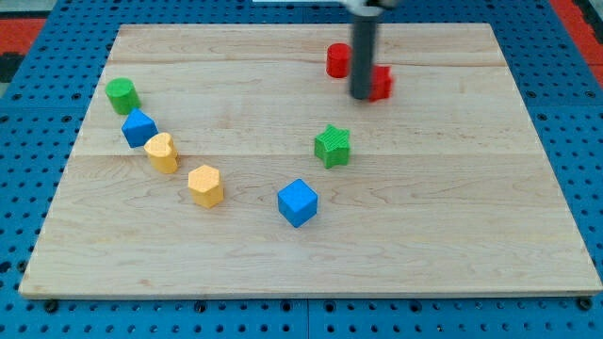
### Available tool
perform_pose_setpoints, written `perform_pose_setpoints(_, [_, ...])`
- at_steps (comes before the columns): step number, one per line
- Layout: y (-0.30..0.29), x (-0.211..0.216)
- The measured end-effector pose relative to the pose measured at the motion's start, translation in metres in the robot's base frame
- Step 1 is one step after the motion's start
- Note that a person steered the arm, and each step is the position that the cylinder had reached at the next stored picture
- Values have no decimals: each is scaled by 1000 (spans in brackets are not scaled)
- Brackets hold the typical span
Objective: Slide the green star towards the top right
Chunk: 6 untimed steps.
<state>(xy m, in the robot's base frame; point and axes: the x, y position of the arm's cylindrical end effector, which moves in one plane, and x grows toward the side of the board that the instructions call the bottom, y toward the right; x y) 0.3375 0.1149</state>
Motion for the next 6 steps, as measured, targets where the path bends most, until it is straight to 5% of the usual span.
perform_pose_setpoints(3, [-31,122])
perform_pose_setpoints(4, [-133,93])
perform_pose_setpoints(6, [-187,24])
